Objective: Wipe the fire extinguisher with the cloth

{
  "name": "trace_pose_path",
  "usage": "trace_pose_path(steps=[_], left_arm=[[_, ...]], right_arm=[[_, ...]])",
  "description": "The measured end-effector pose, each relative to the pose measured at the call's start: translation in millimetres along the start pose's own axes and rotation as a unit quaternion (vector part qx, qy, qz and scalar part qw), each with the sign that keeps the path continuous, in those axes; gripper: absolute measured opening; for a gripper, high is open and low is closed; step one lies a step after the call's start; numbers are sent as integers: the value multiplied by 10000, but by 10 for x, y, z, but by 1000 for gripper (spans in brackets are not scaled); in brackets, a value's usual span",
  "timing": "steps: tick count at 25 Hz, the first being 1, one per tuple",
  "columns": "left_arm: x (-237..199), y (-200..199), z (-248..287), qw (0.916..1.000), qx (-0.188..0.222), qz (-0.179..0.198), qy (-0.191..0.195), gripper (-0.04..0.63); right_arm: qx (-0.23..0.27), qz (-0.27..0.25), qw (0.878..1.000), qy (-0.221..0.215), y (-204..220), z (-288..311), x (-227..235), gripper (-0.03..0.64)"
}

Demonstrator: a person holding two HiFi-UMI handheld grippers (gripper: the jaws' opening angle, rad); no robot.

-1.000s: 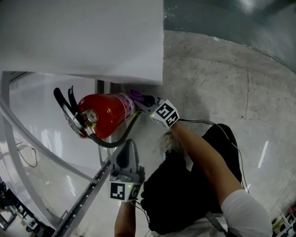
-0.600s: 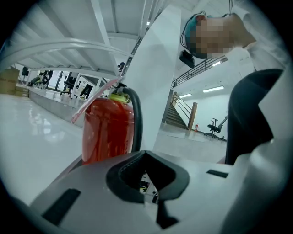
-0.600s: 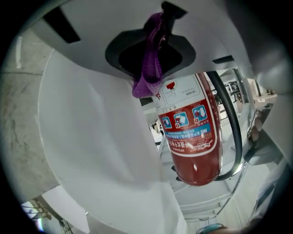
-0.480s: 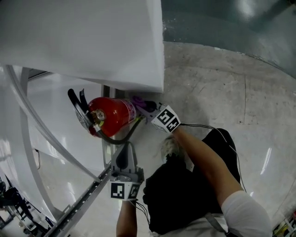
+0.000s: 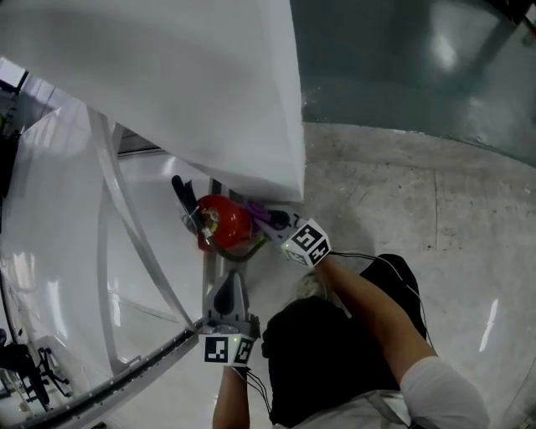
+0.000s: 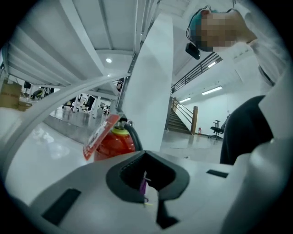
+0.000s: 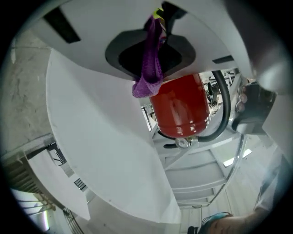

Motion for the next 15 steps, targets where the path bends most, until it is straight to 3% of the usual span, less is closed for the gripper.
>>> trace_pose_path(steps=[4,9,15], left_arm=[[-38,-121,-114,9994,264,203,-51,5],[5,-245,-57,9990,408,153,-66,5],[21,-437,49,9987,404,254,-159,5]], right_arm=[[214,-49,9997,-120,-270,-71,-138,55],[248,-239,9992,-221,-558,-137,-227,55],[265,-491,9974,-462,-1005,-170,-363,55]])
Point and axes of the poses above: the fingertips, and each gripper's own axes: z forward along the fingers, x to its right, y out of its underside, the point moved 10 cm from there along -z, backward along the fingers, and after that the axes turned 11 degrees about x, right-handed, at the moved point
